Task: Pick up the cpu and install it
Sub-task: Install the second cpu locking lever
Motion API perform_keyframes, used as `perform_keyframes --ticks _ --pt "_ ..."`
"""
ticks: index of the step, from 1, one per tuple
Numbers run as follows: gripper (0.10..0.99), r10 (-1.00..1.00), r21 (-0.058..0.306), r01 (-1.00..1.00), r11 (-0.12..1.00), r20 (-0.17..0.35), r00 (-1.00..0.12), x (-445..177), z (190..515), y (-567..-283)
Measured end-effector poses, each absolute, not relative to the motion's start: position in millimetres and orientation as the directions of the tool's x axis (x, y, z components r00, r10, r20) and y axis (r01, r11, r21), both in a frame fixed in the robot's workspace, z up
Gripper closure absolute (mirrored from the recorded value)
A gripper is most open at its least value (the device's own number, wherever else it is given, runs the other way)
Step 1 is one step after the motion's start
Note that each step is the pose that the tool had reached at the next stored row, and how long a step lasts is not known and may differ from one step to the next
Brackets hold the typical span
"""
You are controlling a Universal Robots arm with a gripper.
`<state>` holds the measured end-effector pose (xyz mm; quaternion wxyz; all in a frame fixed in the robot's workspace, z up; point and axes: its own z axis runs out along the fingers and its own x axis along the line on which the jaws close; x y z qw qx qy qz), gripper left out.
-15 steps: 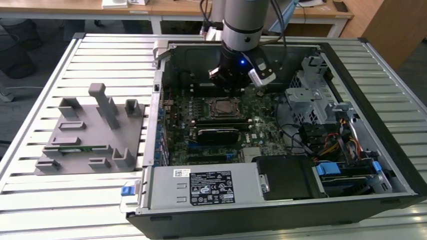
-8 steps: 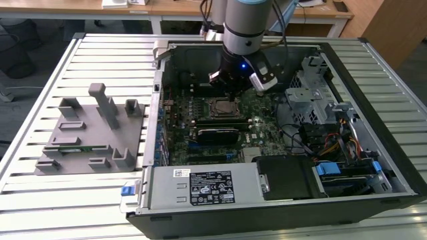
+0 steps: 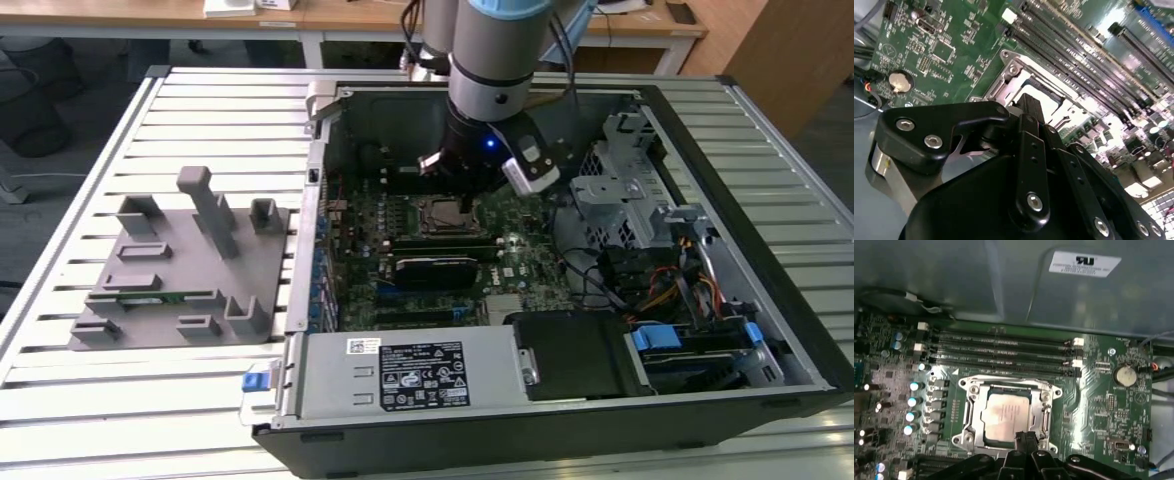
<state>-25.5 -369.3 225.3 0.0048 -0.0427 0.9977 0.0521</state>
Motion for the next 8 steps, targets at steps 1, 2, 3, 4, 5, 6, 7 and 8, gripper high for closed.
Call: perform_keyframes --ticks 1,2,3,4,5,6,7,8 --pt "0.98 -0.085 0.103 -0.086 0.991 -0.013 -0.996 -25.6 226.6 -369.6" --pt "0.98 -0.085 0.104 -0.085 0.991 -0.013 -0.996 -25.5 228.8 -369.7" --pt "0.98 -0.085 0.104 -0.085 0.991 -0.011 -0.996 -25.5 231.5 -369.8" --pt "0.98 -0.085 0.104 -0.085 0.991 -0.008 -0.996 -25.5 234.3 -369.8" --pt "0.98 -0.085 0.105 -0.085 0.991 -0.007 -0.996 -25.5 235.7 -370.1" --pt "0.98 -0.085 0.106 -0.085 0.991 -0.007 -0.996 -25.5 235.7 -371.0" --pt "0.98 -0.085 0.106 -0.085 0.991 -0.007 -0.996 -25.5 235.7 -372.8" --pt "0.98 -0.085 0.106 -0.085 0.991 -0.006 -0.996 -25.5 235.8 -375.6"
